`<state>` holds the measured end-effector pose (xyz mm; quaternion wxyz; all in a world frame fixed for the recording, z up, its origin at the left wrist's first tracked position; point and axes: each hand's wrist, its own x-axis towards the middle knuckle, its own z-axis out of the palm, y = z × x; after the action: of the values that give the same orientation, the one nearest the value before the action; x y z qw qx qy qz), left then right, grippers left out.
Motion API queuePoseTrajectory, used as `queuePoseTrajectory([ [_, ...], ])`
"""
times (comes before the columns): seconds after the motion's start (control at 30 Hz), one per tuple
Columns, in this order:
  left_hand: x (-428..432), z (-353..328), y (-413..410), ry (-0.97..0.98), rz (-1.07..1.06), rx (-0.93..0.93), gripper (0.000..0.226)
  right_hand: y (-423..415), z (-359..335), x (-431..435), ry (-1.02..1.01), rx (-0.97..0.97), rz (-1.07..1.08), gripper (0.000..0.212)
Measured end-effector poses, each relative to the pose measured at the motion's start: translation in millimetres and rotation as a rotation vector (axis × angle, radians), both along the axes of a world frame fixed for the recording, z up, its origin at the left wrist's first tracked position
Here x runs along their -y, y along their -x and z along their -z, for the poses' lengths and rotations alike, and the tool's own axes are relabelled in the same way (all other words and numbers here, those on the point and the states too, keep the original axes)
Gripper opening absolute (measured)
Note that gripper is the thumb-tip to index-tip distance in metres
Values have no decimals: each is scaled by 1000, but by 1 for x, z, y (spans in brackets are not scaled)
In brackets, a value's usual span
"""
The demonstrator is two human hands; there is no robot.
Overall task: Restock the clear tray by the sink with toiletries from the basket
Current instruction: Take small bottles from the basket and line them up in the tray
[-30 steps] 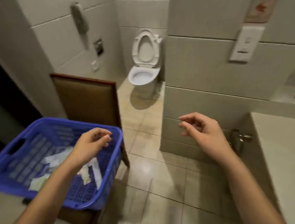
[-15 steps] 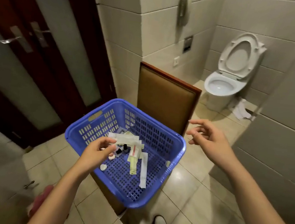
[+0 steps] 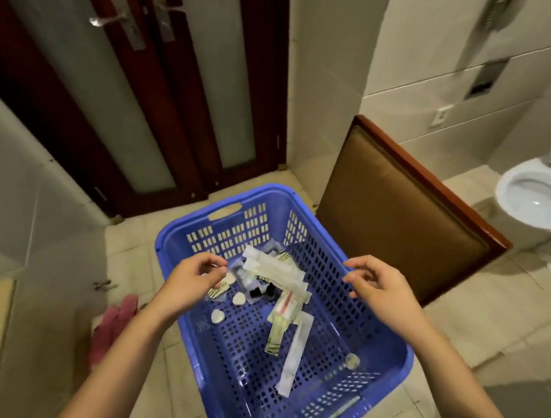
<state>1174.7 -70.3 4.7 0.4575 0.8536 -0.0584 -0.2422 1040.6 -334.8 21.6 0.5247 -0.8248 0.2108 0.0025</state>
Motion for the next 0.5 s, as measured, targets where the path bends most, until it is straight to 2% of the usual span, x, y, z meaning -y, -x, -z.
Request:
queuePoseTrajectory([
  [0.13,7,50,-25,-94,0,-96,16,-44,65,-14,-13,-197,-110,12],
  [0.27,26,122,-65,-185,29,-158,13,-87,144,-31,6,-354,-179,17],
  [0.5,47,229,-106,-277,99,-202,6,-129,242,-62,14,-408,-30,30],
])
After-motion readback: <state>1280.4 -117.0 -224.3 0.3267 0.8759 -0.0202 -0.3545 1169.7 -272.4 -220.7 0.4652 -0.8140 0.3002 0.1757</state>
